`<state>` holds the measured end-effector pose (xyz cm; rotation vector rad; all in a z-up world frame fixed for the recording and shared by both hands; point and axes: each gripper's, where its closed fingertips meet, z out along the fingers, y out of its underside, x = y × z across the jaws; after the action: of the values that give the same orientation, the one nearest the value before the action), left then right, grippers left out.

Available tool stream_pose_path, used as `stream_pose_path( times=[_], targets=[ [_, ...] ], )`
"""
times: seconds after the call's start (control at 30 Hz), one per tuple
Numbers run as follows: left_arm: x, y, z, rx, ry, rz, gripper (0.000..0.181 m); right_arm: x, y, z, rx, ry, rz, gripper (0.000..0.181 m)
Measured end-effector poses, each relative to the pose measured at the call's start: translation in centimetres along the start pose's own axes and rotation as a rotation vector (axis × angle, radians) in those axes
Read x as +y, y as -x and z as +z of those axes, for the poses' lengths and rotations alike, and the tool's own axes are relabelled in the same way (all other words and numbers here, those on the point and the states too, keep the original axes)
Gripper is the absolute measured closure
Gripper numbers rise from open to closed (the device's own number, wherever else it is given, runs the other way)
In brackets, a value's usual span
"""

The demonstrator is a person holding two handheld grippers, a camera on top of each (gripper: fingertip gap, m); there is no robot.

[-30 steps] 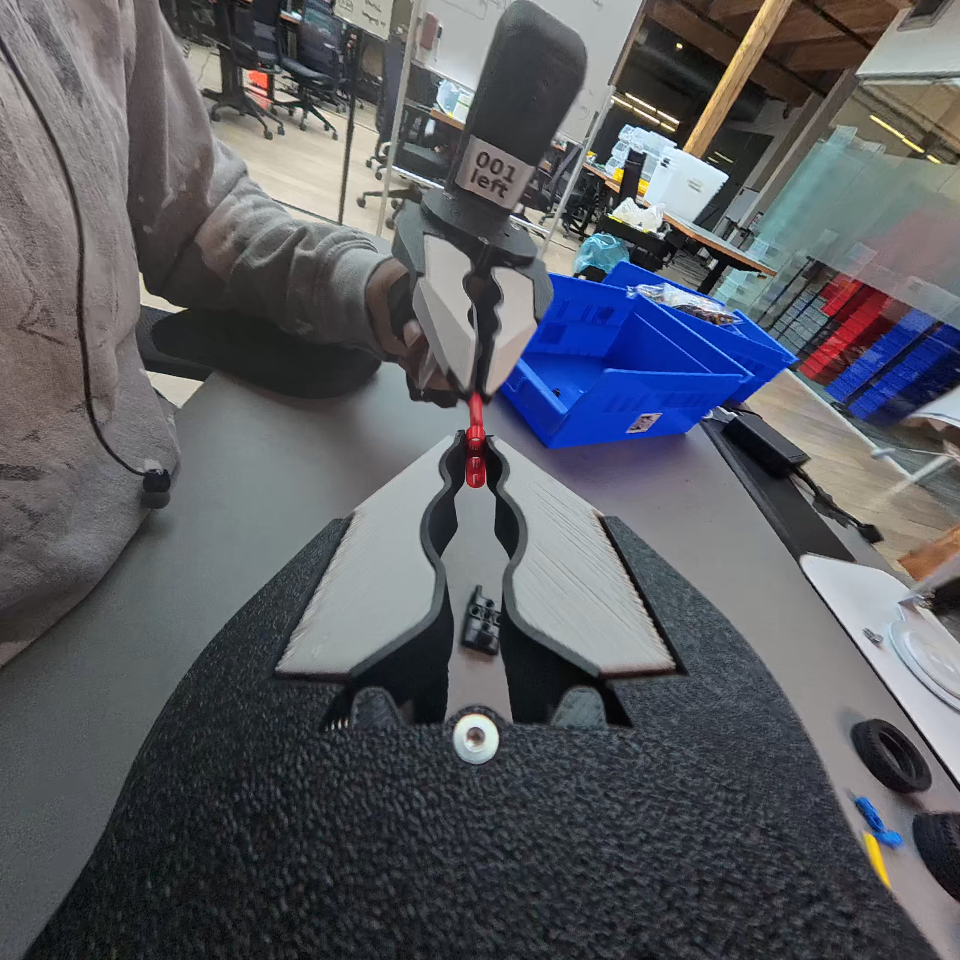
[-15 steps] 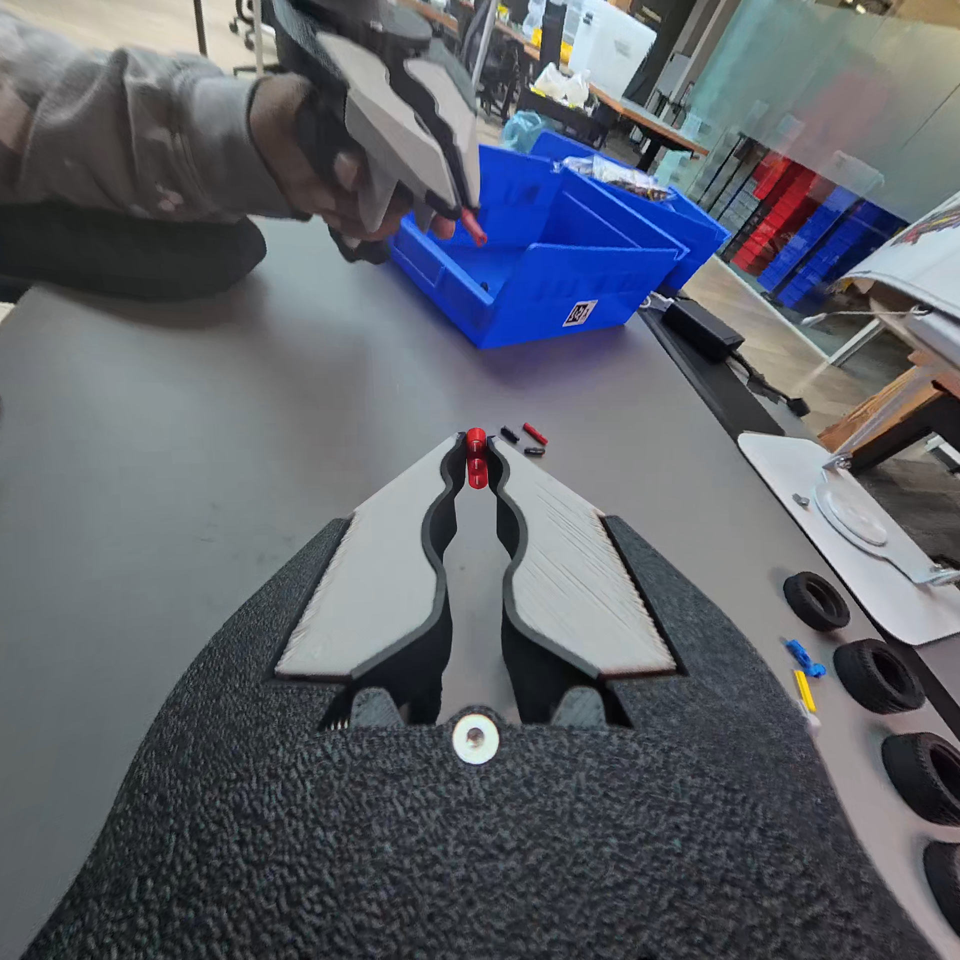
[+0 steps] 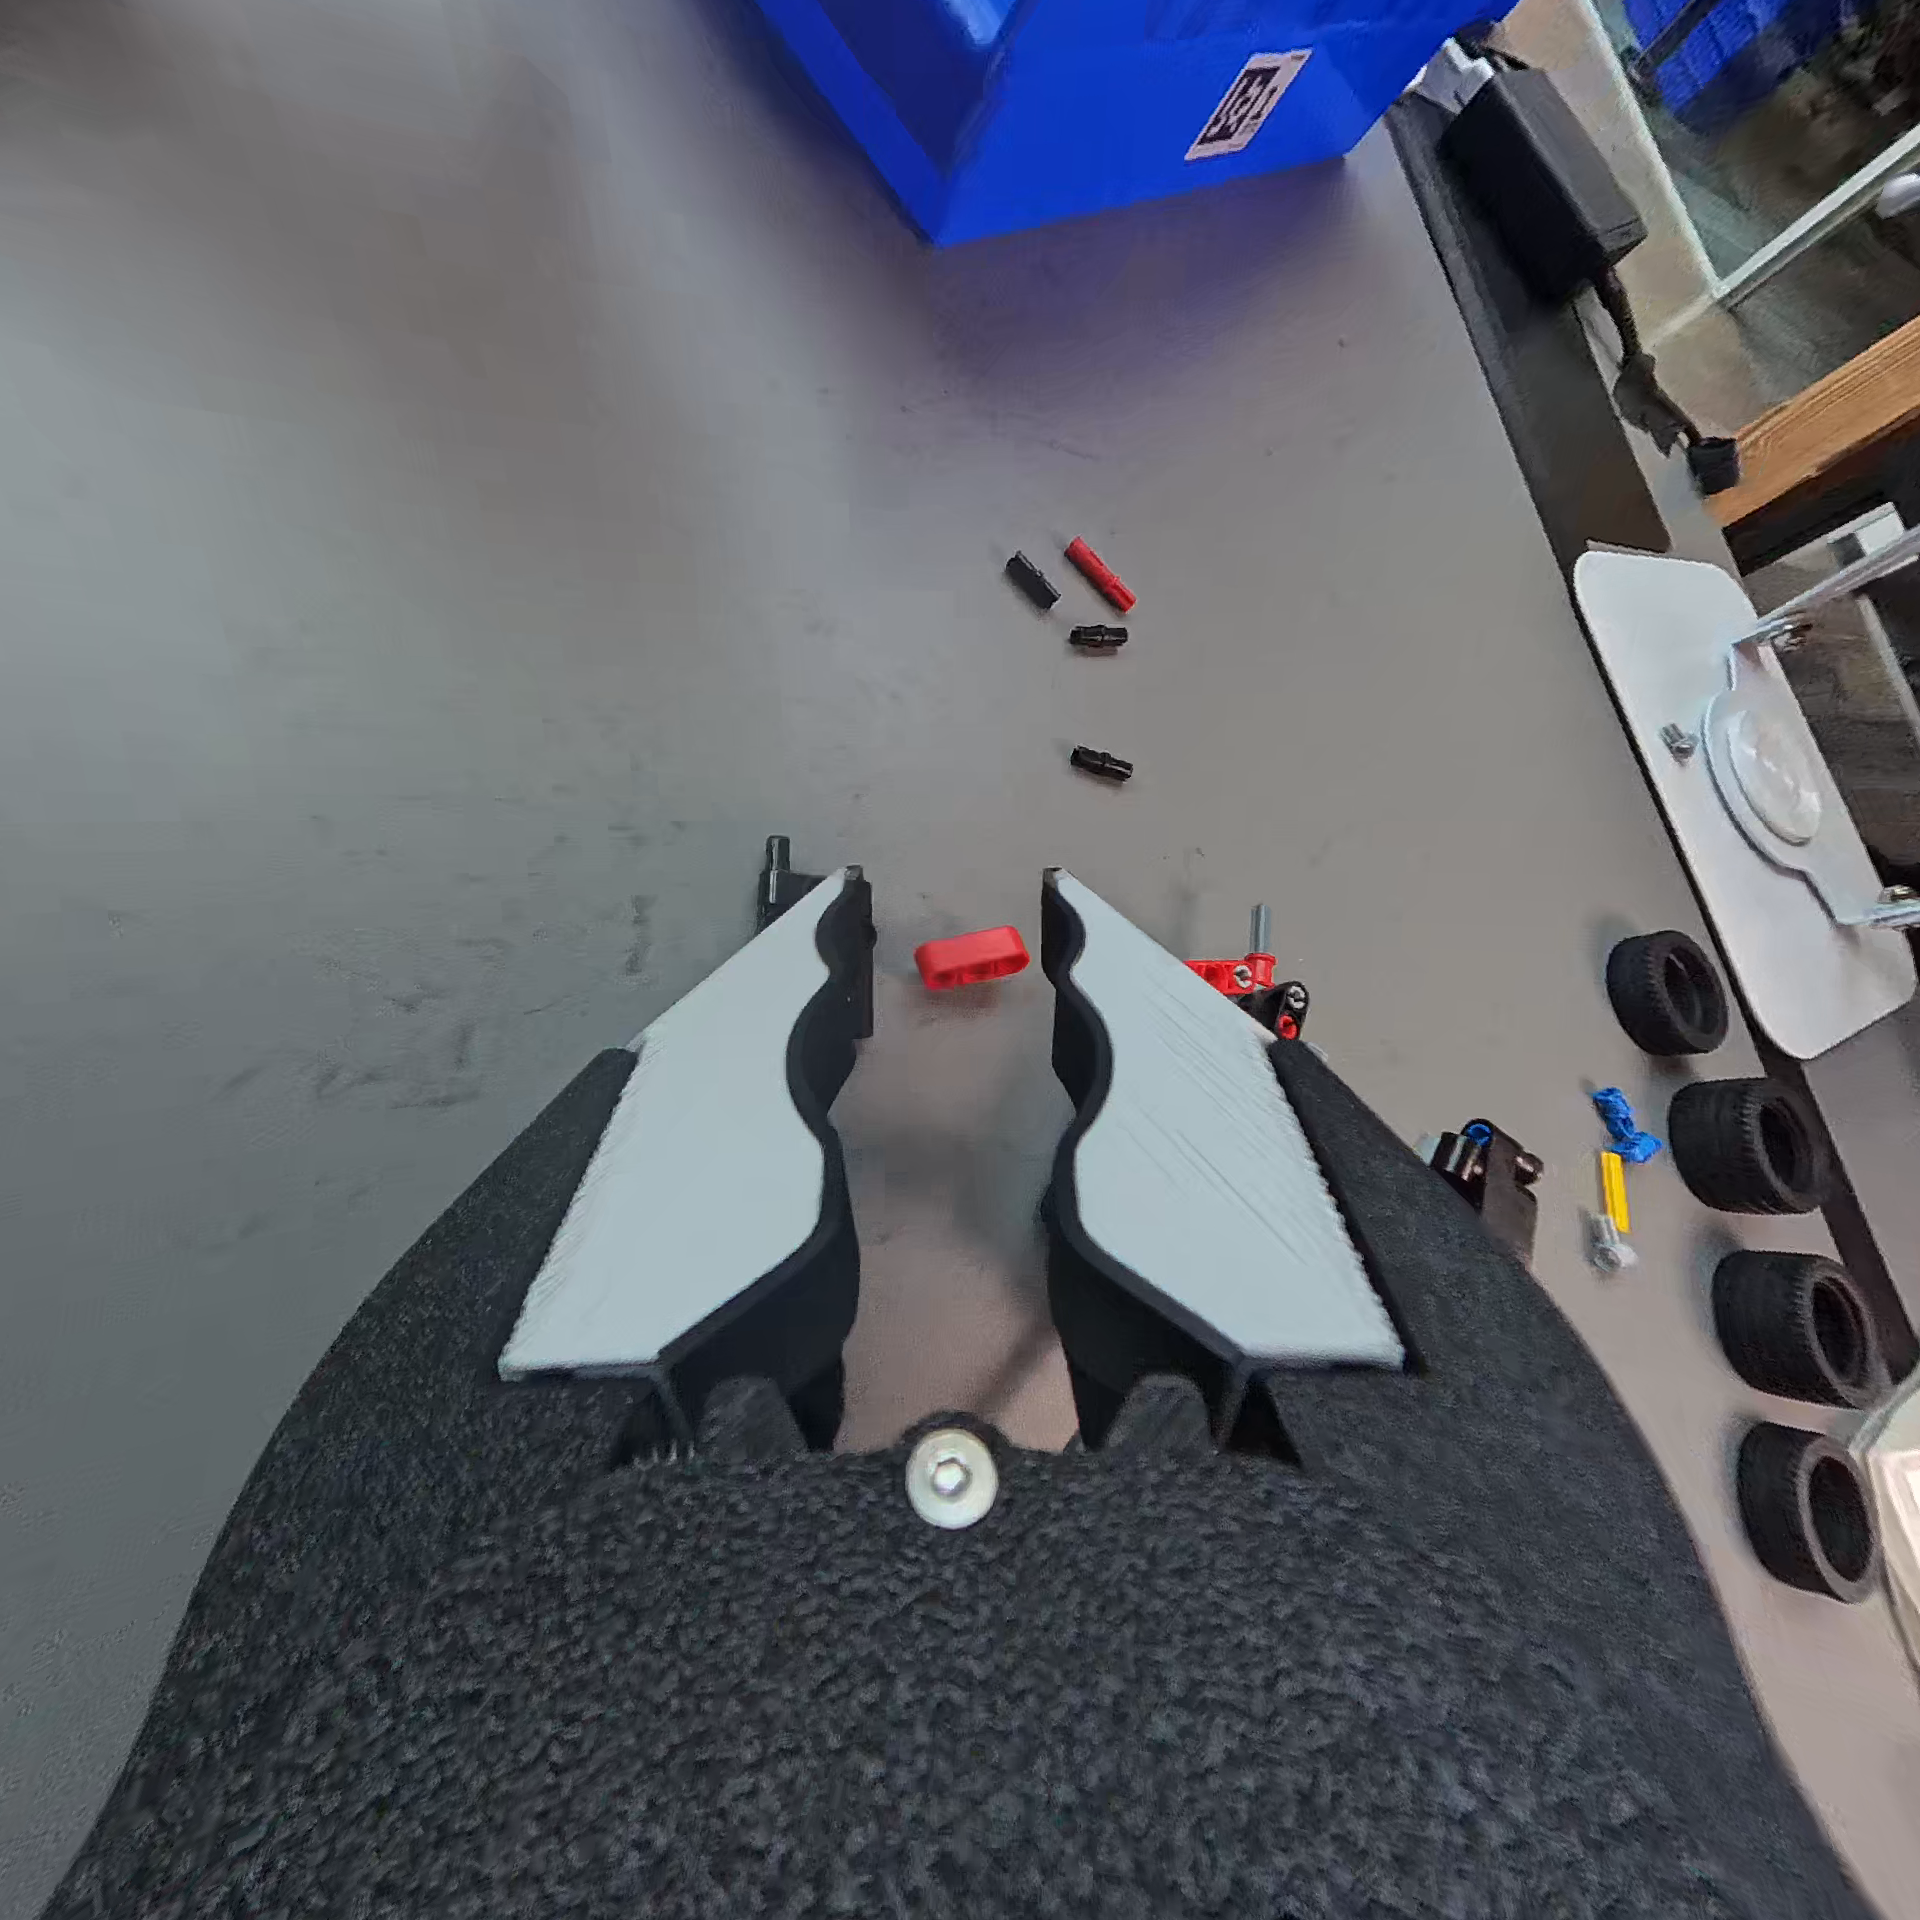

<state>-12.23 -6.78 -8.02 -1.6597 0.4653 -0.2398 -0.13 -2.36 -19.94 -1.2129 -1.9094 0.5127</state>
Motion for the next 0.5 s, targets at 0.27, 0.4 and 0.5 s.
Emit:
stream_pose_path(
  times=[0.27, 0.4, 0.5],
  targets=[
    [3.0, -1.5, 2.4, 0.006, 0.138, 0.002, 0.177, -3.6, -3.0, -3.5, -0.052, -0.326, 0.312, 0.150],
    [7.4, -0.9, 5.7, -0.128, 0.320, -0.032, 0.177, -2.9, -2.4, -2.9, -0.059, -0.295, 0.292, 0.152],
    [10.7, -0.2, 7.6, -0.169, 0.469, -0.030, 0.177, -2.3, -1.6, -2.7, -0.072, -0.253, 0.235, 0.155]
  ],
)
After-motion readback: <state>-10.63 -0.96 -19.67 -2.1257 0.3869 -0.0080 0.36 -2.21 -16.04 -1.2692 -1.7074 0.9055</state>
